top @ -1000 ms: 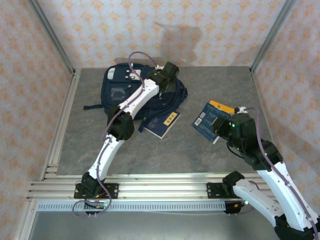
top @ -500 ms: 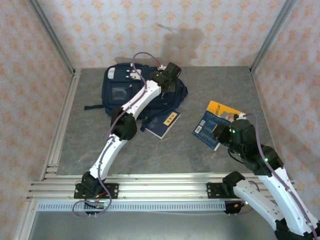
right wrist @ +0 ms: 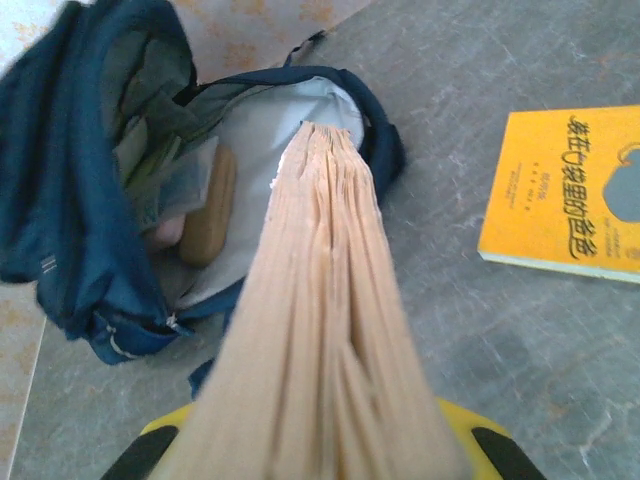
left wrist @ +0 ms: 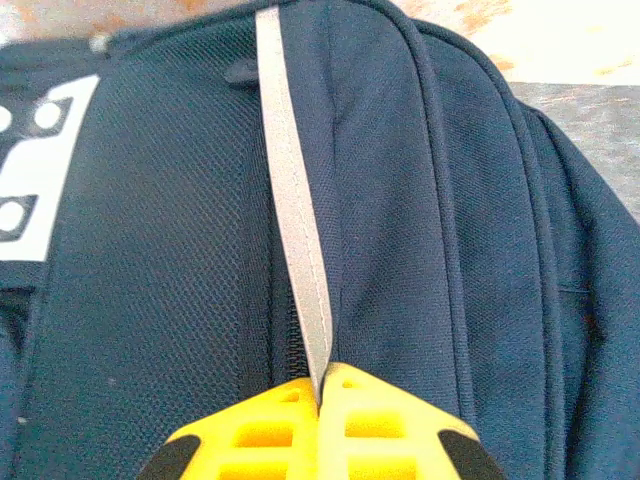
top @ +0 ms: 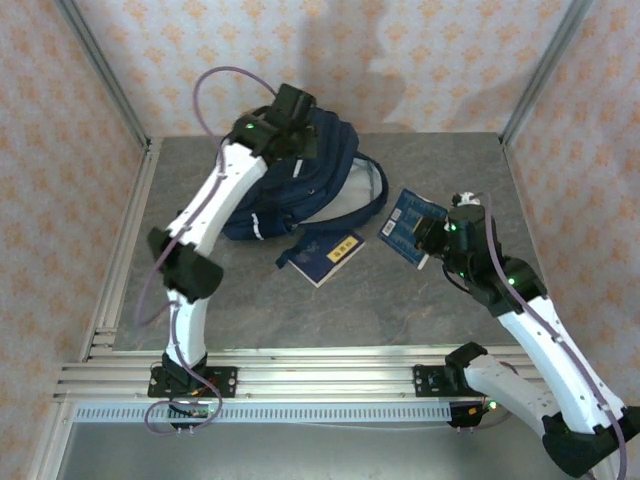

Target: Pack the student bag

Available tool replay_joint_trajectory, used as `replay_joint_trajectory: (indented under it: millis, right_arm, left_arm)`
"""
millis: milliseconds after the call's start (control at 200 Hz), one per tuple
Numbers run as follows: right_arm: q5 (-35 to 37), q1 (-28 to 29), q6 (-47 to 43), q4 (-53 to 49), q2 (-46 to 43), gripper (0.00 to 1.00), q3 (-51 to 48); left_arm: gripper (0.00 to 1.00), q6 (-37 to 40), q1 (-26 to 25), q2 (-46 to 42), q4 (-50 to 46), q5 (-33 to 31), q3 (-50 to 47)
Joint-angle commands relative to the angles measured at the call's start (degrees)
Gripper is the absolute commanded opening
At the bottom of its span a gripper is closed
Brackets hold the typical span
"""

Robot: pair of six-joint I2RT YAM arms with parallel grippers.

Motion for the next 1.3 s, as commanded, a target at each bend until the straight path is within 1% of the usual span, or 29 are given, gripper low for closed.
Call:
replay_joint_trajectory:
  millis: [0,140,195,280,370,425,455,550,640,695,820,1031,1146,1296]
  right_arm:
    - [-3.7,-0.8,-0.4,10.1,2.1,0.00,1.4]
    - [-13.7,-0.9,4.6,22.5,6.5,0.00,0.2]
    - [-16.7,-1.0,7.5,25.4,9.5,0.00,0.5]
    - [-23.8,-1.1,11.3,29.5,14.9,0.00,1.8]
    - [-29.4,-1.2,18.6,37.7,18.3,0.00,1.2]
    - [-31.3,-1.2,22.9,41.1,19.4,0.00,1.1]
    - [-31.9,-1.2,24.9,41.8,19.9,0.00,1.2]
    - [-33.6,-1.2,30.0,43.8,19.9,0.00,1.4]
    - [-34.2,-1.2,32.4,44.1,19.9,0.00,1.5]
    - [-34.3,-1.2,33.0,43.8,19.5,0.00,1.3]
    - [-33.8,-1.2,33.3,43.7,18.0,0.00,0.3]
    - [-34.0,-1.2,33.3,44.4,17.4,0.00,0.0]
    - [-34.0,-1.2,33.3,44.8,16.9,0.00,-0.2]
    - [-34.2,-1.2,33.8,45.7,16.4,0.00,-0.5]
  left_arm:
    - [0.00,4.8,-0.9,-10.0,2.1,5.9,-5.0]
    - [0.00,7.2,-0.8,-18.4,3.8,10.0,-15.5]
    - [0.00,7.7,-0.7,-20.8,4.7,11.6,-19.3]
    - [0.00,8.3,-0.7,-22.9,5.1,15.3,-23.4]
    - [0.00,6.9,-0.7,-23.3,3.3,14.4,-25.6]
    - [0.21,5.6,-0.8,-23.0,1.5,14.0,-25.9]
    - [0.29,4.9,-0.8,-22.8,0.4,13.9,-25.7]
    - [0.43,2.5,-2.2,-23.2,-1.1,12.2,-24.8]
    - [0.58,2.2,-6.4,-22.5,-3.2,8.2,-21.4]
    - [0.62,2.6,-8.8,-20.9,-5.2,6.5,-17.8]
    - [0.66,2.0,-12.0,-16.7,-9.0,4.2,-12.0]
    - [0.68,2.7,-15.2,-12.9,-8.3,4.9,-9.3]
    - [0.68,3.7,-16.6,-9.6,-10.9,2.4,-6.2]
    - [0.68,4.2,-17.2,-6.9,-10.9,1.0,-6.7]
